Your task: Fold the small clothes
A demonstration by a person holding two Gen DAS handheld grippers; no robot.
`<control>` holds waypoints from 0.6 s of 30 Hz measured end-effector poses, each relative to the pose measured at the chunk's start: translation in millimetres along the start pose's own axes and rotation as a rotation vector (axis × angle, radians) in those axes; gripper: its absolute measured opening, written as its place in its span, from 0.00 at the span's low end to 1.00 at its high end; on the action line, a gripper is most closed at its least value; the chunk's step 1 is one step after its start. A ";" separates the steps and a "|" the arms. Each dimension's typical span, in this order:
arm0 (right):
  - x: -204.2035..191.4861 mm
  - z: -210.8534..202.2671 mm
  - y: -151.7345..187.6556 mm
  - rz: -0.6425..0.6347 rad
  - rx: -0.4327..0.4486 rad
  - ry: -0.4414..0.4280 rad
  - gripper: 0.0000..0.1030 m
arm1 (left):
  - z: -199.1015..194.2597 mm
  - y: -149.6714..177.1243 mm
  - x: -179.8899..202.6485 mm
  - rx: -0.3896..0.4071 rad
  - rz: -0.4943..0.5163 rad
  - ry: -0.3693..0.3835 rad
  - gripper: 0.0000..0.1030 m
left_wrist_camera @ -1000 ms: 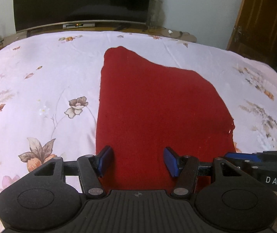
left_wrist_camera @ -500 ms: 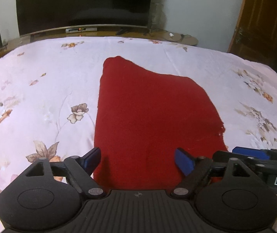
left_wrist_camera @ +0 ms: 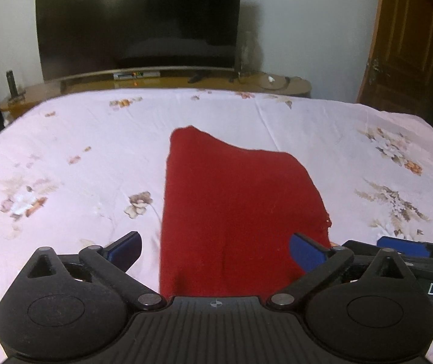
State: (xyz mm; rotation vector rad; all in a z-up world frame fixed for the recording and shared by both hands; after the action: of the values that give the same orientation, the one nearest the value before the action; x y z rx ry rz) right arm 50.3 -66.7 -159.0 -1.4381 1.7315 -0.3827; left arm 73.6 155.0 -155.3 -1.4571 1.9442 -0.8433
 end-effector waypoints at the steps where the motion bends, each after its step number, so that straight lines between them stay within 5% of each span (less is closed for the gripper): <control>1: -1.5 -4.0 0.1 -0.001 0.006 0.001 0.67 | -5.5 -0.4 -0.2 0.005 0.006 -0.007 1.00; 18: -43.7 -95.7 -21.9 -0.105 0.226 0.124 0.99 | -95.6 -13.8 -13.9 0.081 0.032 -0.056 1.00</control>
State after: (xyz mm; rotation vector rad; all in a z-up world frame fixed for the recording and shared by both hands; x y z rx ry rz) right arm -6.9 -58.7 -68.4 -1.3673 1.6533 -0.7146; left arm 13.8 179.9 -82.3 -1.3839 1.8660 -0.8484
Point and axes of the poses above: each gripper's, at about its wrist camera, not at the fingertips, and z roughly the way its jaws point, x to its right, y to its underside, the point moved 7 cm from there along z, roughly the way its jaws point, and after that the axes turned 9 degrees about z, right-handed, at the moved point
